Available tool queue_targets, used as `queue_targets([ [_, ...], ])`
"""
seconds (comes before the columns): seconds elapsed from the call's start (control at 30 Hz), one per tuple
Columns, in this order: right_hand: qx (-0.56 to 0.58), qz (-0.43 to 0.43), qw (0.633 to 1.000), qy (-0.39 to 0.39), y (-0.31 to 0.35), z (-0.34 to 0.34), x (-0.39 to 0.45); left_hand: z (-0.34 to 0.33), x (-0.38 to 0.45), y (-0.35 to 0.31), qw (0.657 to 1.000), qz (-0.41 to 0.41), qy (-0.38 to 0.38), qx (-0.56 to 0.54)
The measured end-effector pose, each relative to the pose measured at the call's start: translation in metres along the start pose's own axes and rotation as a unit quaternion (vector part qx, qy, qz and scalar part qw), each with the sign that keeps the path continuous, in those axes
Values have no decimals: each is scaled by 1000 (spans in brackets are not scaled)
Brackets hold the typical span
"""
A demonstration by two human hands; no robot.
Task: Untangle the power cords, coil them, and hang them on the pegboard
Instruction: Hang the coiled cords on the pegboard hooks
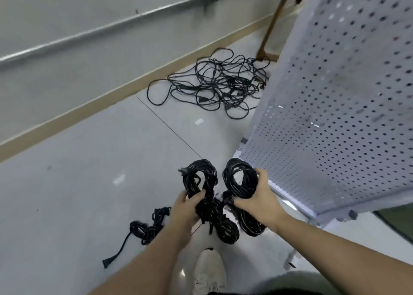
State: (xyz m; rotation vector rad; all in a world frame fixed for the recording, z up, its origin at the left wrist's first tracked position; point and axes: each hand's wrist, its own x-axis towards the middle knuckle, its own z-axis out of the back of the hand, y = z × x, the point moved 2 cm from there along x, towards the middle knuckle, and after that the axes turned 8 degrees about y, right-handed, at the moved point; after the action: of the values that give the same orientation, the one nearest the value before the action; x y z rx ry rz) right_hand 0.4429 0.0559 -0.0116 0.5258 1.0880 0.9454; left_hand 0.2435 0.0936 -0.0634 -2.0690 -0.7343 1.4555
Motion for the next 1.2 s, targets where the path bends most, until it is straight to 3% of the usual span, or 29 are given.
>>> queue_targets([
  [0.33, 77, 197, 959, -187, 94, 76, -115, -94, -112, -121, 969, -184, 133, 102],
  [0.77, 55, 279, 904, -319, 161, 166, -155, -204, -149, -233, 927, -300, 213, 66],
  [0.93, 25, 294, 895, -334, 185, 181, -152, -224, -146, -265, 921, -315, 225, 34],
  [1.2, 34, 294, 892, -341, 191, 190, -142, -232, -114, -280, 932, -268, 224, 99],
])
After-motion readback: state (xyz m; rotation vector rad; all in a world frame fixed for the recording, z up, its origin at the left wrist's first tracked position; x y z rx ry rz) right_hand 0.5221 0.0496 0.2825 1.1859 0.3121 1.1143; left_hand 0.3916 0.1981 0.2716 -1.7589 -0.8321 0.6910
